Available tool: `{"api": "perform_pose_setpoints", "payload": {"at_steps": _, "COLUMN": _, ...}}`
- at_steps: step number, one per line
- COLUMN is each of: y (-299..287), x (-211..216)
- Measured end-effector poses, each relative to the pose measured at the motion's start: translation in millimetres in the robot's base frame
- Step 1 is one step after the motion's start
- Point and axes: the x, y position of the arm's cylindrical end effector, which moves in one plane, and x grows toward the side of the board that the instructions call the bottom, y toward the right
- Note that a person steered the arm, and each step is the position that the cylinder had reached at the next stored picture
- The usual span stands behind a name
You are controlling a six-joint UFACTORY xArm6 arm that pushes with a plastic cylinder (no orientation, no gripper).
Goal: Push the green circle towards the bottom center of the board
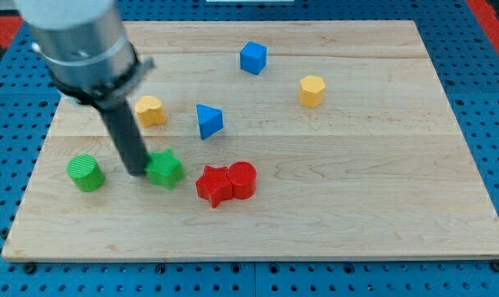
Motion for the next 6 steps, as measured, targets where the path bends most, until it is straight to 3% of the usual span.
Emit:
{"api": "perform_pose_setpoints", "payload": {"at_steps": 1, "y": -11.8, "x": 0.0}}
{"api": "perform_pose_setpoints", "payload": {"at_steps": 3, "y": -92.2, "x": 76.4}}
{"api": "perform_pose_setpoints", "payload": {"at_steps": 4, "y": -145.7, "x": 27.5}}
{"api": "perform_pose_setpoints", "payload": {"at_steps": 5, "y": -144.5, "x": -6.0}}
{"api": "perform_pose_setpoints", "payload": {"at_steps": 6, "y": -79.4, "x": -15.5}}
